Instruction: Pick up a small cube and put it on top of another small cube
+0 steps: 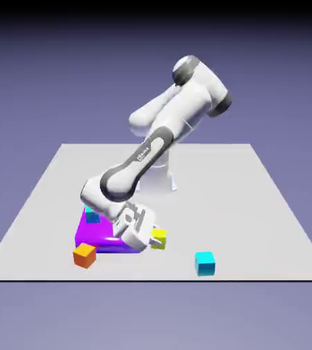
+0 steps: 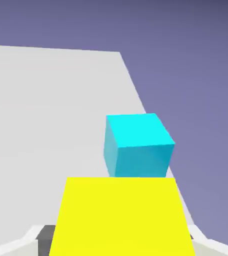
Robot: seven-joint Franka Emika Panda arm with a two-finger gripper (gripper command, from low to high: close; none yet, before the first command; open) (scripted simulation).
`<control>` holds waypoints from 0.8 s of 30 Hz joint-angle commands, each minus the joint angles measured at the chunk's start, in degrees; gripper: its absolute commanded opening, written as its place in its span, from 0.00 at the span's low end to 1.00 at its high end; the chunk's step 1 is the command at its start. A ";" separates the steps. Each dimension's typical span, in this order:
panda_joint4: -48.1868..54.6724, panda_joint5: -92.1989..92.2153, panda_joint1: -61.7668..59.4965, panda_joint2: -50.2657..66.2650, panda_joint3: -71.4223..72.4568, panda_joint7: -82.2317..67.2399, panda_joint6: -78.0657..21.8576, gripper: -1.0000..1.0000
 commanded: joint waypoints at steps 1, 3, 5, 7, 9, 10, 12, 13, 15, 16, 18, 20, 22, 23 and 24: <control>1.42 -2.39 -1.57 -0.30 -0.23 -1.56 -1.02 0.00; 4.27 -7.38 -4.71 -0.90 -0.68 -4.70 -3.08 0.00; 7.11 -12.36 -7.84 -1.49 -1.13 -7.85 -5.13 0.00; 9.96 -17.34 -10.98 -2.09 -1.58 -10.99 -7.19 0.00; 12.81 -22.33 -14.12 -2.69 -2.03 -14.14 -9.25 0.00; 14.23 -24.82 -15.69 -2.99 -2.26 -15.71 -10.28 0.00; 17.07 -29.80 -18.82 -3.58 -2.71 -18.86 -12.34 0.00; 18.50 -32.29 -20.39 -3.88 -2.93 -20.43 -13.37 0.00; 21.34 -37.28 -23.53 -4.48 -3.39 -23.57 -15.43 0.00; 22.77 -39.77 -25.10 -4.78 -3.61 -25.15 -16.45 0.00; 25.61 -44.75 -28.23 -5.37 -4.06 -28.29 -18.51 0.00; 27.17 -47.48 -29.95 -5.70 -4.31 -30.01 -19.64 0.00; 25.10 -48.00 -29.92 -3.97 -2.54 -29.12 -17.18 0.00; 23.02 -48.53 -29.89 -2.24 -0.76 -28.22 -14.72 0.00; 20.95 -49.05 -29.86 -0.52 1.02 -27.33 -12.26 0.00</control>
